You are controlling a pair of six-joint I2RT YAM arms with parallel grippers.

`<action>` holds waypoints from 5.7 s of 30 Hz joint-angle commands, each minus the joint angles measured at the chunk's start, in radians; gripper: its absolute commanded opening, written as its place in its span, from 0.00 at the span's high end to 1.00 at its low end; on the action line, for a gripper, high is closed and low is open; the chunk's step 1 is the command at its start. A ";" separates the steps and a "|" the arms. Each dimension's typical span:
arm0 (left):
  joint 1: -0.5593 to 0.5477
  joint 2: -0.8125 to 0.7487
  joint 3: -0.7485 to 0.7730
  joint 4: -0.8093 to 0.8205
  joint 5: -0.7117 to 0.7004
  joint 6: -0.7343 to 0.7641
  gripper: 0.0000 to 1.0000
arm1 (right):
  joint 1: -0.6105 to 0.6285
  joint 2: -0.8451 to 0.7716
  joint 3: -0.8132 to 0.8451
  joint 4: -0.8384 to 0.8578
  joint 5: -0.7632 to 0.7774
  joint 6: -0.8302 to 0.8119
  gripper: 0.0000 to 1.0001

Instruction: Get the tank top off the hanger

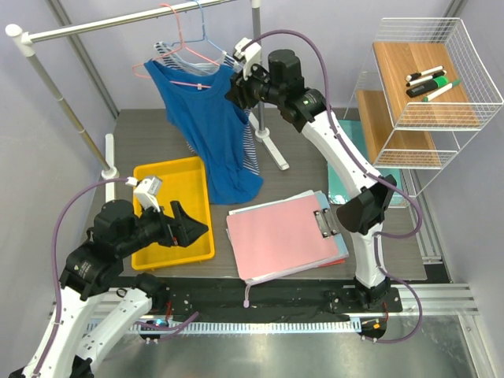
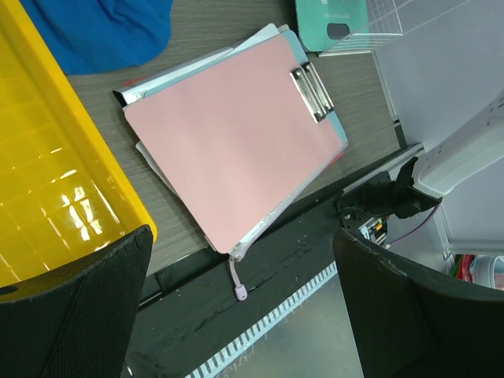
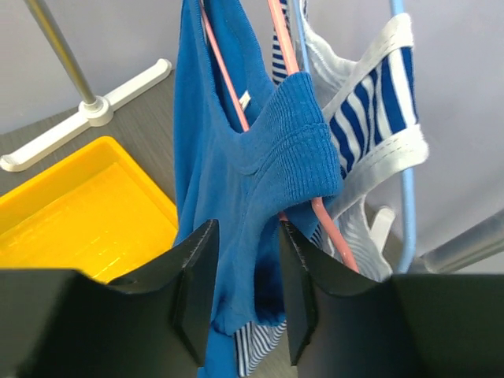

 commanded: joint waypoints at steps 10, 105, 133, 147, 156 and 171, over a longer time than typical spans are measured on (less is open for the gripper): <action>0.002 -0.007 0.039 -0.012 0.001 0.017 0.04 | 0.002 -0.175 0.037 0.040 0.010 0.156 0.64; 0.002 -0.024 0.074 -0.062 0.004 0.012 0.03 | 0.006 0.048 0.165 0.097 -0.010 0.168 0.35; 0.002 -0.024 0.076 -0.084 -0.016 0.035 0.03 | 0.049 0.114 0.129 0.238 0.050 0.030 0.48; 0.004 -0.030 0.084 -0.102 -0.033 0.035 0.02 | 0.075 0.130 0.091 0.333 0.042 0.044 0.80; 0.004 -0.030 0.091 -0.101 -0.025 0.030 0.02 | 0.085 0.044 -0.005 0.427 0.082 0.067 0.99; 0.002 -0.032 0.105 -0.047 0.019 -0.019 0.03 | 0.089 -0.249 -0.275 0.643 0.068 0.087 0.99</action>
